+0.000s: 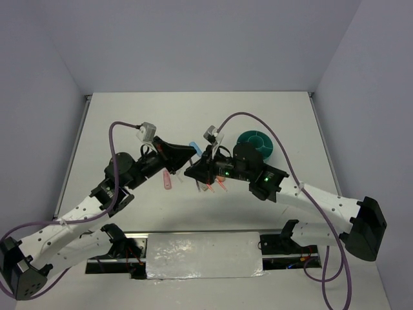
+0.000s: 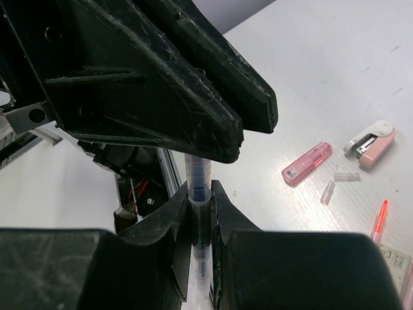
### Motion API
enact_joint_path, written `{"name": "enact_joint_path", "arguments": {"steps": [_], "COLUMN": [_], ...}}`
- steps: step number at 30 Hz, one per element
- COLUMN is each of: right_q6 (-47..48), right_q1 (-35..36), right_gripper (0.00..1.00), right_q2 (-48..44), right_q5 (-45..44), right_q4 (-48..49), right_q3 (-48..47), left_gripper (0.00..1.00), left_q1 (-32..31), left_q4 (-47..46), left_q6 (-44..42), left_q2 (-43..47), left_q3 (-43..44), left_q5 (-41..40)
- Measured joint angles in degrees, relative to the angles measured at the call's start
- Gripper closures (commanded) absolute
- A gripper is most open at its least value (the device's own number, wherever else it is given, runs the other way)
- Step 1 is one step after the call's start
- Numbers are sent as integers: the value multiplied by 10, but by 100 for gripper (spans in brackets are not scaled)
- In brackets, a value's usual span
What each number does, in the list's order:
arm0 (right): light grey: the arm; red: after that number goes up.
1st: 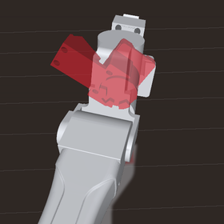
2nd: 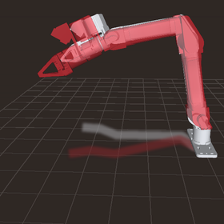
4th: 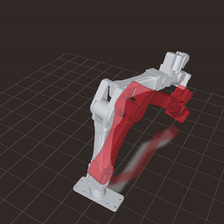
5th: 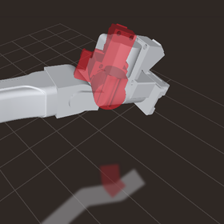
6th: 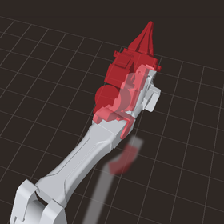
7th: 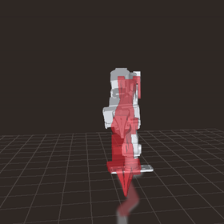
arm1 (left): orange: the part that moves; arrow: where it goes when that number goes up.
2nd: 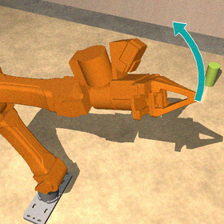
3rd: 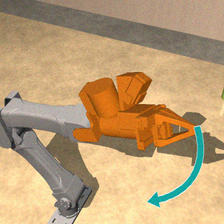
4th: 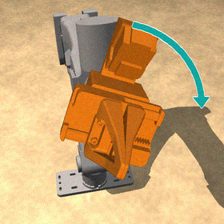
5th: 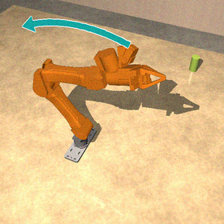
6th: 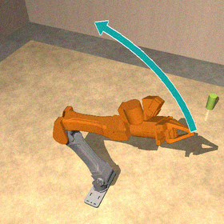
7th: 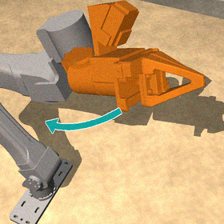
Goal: Sort the stationery into containers
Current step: Close the pen cap on the pen.
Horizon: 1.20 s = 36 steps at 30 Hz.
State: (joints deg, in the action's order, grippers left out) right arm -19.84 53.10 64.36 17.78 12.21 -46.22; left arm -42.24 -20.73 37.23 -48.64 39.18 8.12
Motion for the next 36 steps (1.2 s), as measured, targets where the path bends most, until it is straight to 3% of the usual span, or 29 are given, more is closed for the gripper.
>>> {"name": "enact_joint_path", "arguments": {"steps": [7, 14, 20, 25, 28, 29, 30, 31, 33, 36], "right_q6": [28, 46, 73, 91, 88, 87, 87, 88, 90, 87], "right_q1": [-26, -40, -54, -66, -68, -68, -68, -68, -68, -73], "right_gripper": [100, 100, 100, 100, 100, 100, 100, 100, 100, 100], "right_q2": [37, 47, 58, 63, 73, 74, 74, 74, 73, 73], "right_q5": [63, 103, 124, 149, 166, 168, 167, 163, 160, 123], "right_q4": [-141, -202, -163, -85, -48, -36, -25, -15, -7, 8], "right_q3": [-129, -167, -152, -132, -131, -128, -123, -117, -103, -84], "left_gripper": [100, 100, 99, 89, 78, 61, 50, 28, 1, 1], "left_q1": [-25, -50, -55, -60, -60, -60, -60, -63, -66, -70], "left_q4": [-89, -125, 15, 165, 206, 213, 217, 220, 227, 273], "left_q6": [16, 20, -41, -121, -149, -153, -155, -152, -150, -112], "left_q2": [13, 13, -7, -51, -60, -60, -60, -61, -59, -60], "left_q3": [-29, -42, 48, 173, 208, 213, 215, 217, 219, 239], "left_q5": [-74, -116, -126, -117, -113, -113, -112, -110, -148, -228]}}
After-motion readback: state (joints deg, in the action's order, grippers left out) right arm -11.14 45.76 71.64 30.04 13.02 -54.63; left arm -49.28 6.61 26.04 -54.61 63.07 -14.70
